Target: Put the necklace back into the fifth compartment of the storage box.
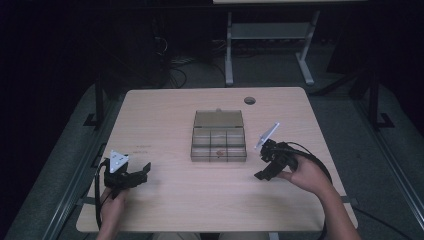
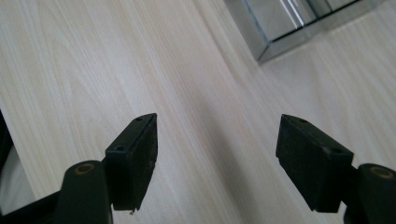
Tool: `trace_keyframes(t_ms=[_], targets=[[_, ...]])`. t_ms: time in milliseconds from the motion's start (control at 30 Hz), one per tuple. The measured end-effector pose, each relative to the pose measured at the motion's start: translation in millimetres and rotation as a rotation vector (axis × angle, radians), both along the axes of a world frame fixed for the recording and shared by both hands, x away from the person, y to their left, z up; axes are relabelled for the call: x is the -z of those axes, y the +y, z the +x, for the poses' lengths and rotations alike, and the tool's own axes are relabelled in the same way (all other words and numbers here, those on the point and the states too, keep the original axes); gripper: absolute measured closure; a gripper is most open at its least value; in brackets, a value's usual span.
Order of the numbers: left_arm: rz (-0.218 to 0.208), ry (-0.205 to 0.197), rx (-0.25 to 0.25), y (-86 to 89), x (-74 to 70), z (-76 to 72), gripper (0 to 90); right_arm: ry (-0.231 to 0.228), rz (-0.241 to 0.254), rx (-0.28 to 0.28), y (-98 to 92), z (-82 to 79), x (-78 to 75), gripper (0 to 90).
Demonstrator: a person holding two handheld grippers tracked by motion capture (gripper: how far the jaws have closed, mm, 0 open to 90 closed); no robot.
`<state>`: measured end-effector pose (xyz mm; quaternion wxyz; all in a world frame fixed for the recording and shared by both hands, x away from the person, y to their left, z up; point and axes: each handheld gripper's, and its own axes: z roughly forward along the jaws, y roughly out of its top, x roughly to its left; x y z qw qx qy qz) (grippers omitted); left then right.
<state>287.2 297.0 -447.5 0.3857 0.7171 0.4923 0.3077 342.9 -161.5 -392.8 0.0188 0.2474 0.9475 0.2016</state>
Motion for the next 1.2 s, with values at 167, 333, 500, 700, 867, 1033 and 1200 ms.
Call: trace_keyframes(t_ms=[167,333,500,700,867,1033,1200], targets=[[0.001,0.002,0.001,-1.1,0.4,-0.1,13.1,0.007,0.005,0.017,-8.6,-5.5,7.8,29.0],[0.002,0.004,0.003,-1.7,0.8,-0.1,13.1,0.003,0.005,0.022,-15.0,-11.7,13.2,29.0],[0.006,0.001,0.009,-3.7,0.8,-0.6,13.1,0.013,0.011,0.037,-22.2,-18.2,20.2,29.1],[0.007,0.001,0.010,-4.6,1.2,-1.2,13.1,0.006,0.020,0.047,-30.3,-27.9,27.4,29.1],[0.012,0.004,0.012,-4.6,1.4,-2.1,13.1,-0.007,0.030,0.055,-37.3,-39.0,32.6,29.1],[0.011,0.004,0.016,-6.5,1.6,-2.0,13.1,-0.015,0.038,0.071,-42.9,-50.8,34.3,29.2],[0.015,0.004,0.017,-7.9,1.4,-2.4,13.1,-0.035,0.046,0.089,-45.3,-65.0,36.3,29.6]])
